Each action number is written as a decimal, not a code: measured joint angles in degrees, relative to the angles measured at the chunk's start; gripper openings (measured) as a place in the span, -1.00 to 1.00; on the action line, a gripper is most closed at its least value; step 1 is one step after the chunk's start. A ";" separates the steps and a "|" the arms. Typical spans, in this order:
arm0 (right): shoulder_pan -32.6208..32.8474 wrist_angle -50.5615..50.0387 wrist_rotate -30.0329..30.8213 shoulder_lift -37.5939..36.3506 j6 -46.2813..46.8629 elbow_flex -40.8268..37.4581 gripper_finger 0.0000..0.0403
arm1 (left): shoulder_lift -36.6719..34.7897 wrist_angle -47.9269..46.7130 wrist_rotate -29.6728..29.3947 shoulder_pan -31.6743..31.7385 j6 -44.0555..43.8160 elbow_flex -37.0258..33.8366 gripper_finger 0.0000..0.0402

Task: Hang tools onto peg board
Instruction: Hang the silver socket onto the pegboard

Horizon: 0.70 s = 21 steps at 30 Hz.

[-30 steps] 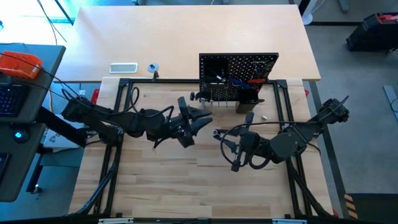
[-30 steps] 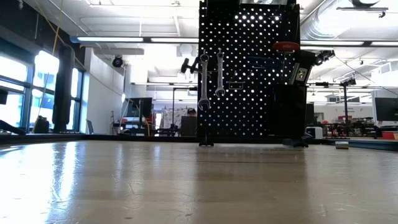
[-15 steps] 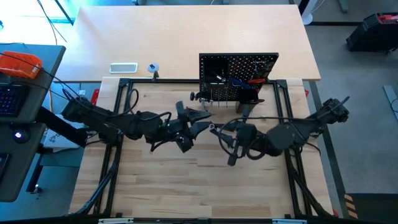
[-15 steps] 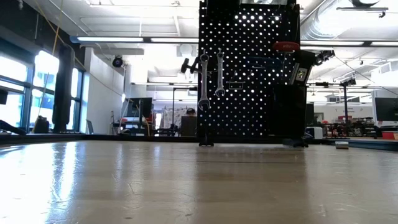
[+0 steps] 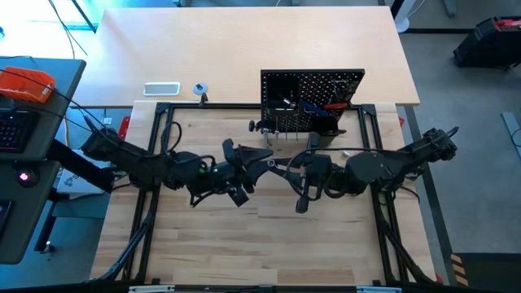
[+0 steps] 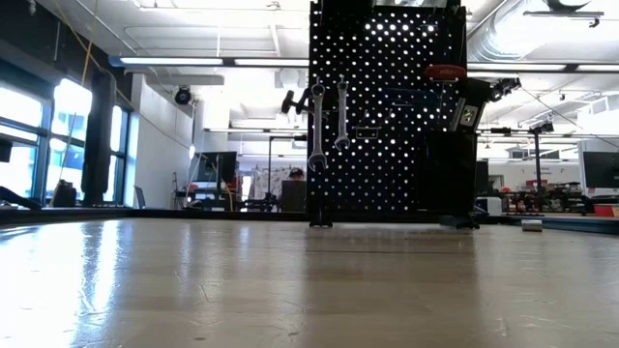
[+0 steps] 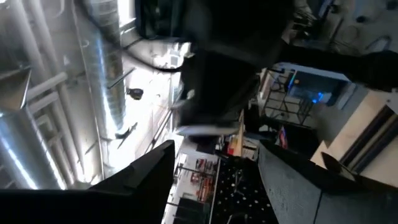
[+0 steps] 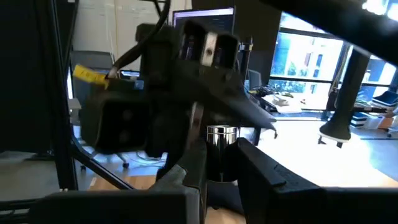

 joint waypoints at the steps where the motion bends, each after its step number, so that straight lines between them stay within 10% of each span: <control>1: -0.37 0.08 -0.60 0.00 0.05 0.00 -0.76 | 0.42 -0.04 -0.02 0.00 0.44 0.00 0.10; 21: -1.88 0.26 -3.63 0.04 1.73 -0.24 -0.76 | 2.14 5.94 -2.09 -0.48 5.93 -0.02 0.09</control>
